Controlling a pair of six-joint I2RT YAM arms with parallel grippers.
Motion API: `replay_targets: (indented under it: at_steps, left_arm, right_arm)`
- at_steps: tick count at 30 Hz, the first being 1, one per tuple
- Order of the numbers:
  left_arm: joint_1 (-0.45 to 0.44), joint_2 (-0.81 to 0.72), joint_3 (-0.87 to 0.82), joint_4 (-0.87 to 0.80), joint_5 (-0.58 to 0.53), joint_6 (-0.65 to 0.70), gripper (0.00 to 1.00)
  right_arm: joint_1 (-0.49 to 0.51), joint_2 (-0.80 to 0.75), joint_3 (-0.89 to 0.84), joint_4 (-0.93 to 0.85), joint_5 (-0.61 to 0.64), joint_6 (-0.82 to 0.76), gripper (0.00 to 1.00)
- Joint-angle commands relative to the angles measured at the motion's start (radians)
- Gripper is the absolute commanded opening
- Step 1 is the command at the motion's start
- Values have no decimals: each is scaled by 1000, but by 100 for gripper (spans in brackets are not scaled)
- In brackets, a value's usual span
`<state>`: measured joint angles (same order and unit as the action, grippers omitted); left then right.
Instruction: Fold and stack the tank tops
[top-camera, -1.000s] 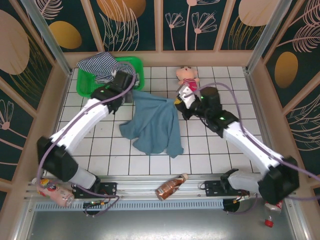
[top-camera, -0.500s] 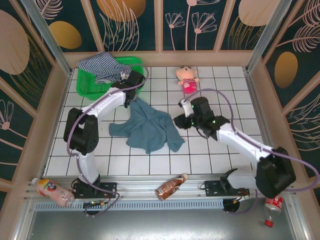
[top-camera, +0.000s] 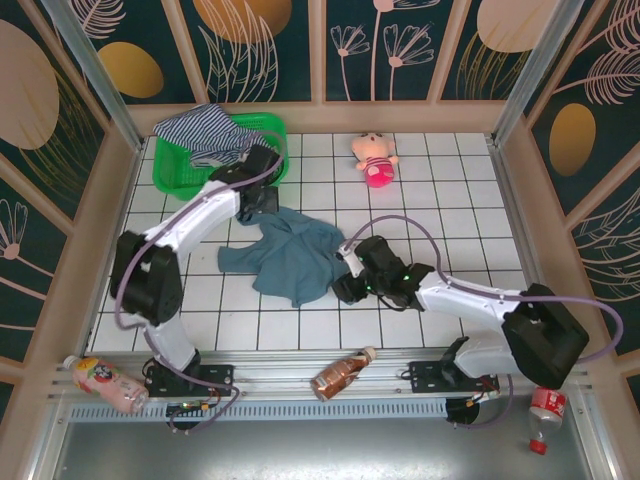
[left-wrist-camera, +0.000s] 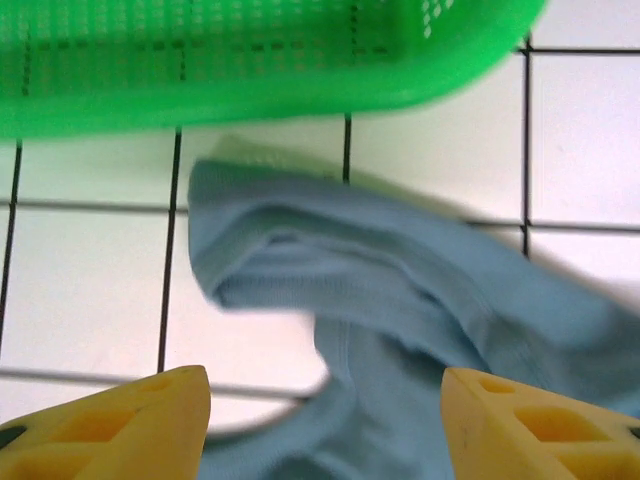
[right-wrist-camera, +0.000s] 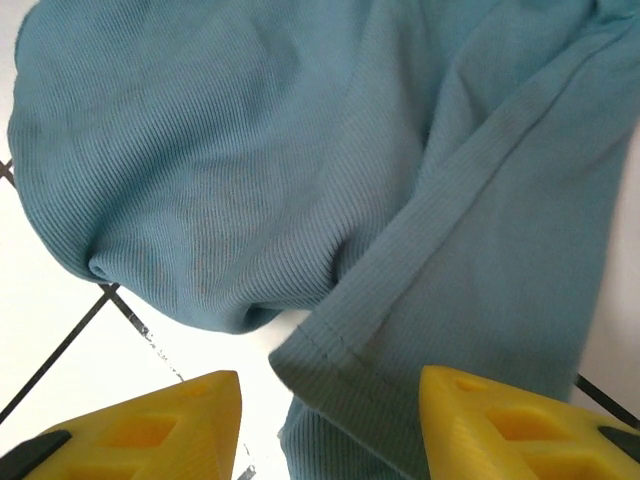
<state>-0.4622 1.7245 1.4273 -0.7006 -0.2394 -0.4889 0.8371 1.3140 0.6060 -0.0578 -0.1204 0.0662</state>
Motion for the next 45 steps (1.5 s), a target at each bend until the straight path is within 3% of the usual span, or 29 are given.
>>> replay_targets:
  at_steps: [1, 4, 6, 9, 17, 26, 31, 37, 45]
  left_arm:
    - [-6, -134, -119, 22, 162, -107, 63]
    - [-38, -206, -240, 52, 202, -168, 64]
    - [-69, -242, -308, 59, 208, -209, 64]
    - [-128, -285, -385, 66, 215, -277, 65]
    - [-290, -401, -633, 171, 251, -536, 66]
    - [-402, -304, -723, 414, 264, -699, 65]
    - [-412, -258, -763, 452, 238, -713, 48]
    - [-412, -251, -648, 299, 125, -654, 2]
    - [-405, -328, -567, 93, 48, -595, 0]
  right_arm:
    - [13, 61, 15, 79, 19, 10, 48]
    - [10, 106, 38, 71, 39, 18, 38]
    - [9, 117, 48, 59, 52, 28, 23]
    - [5, 73, 39, 75, 60, 49, 11]
    - [-63, -74, 8, 106, -9, 124, 8]
    - [-96, -109, -15, 128, -69, 152, 11]
    - [-123, -119, -37, 130, -82, 157, 13]
    - [-145, -139, -62, 126, -88, 165, 13]
    - [-179, -172, -107, 116, -107, 161, 12]
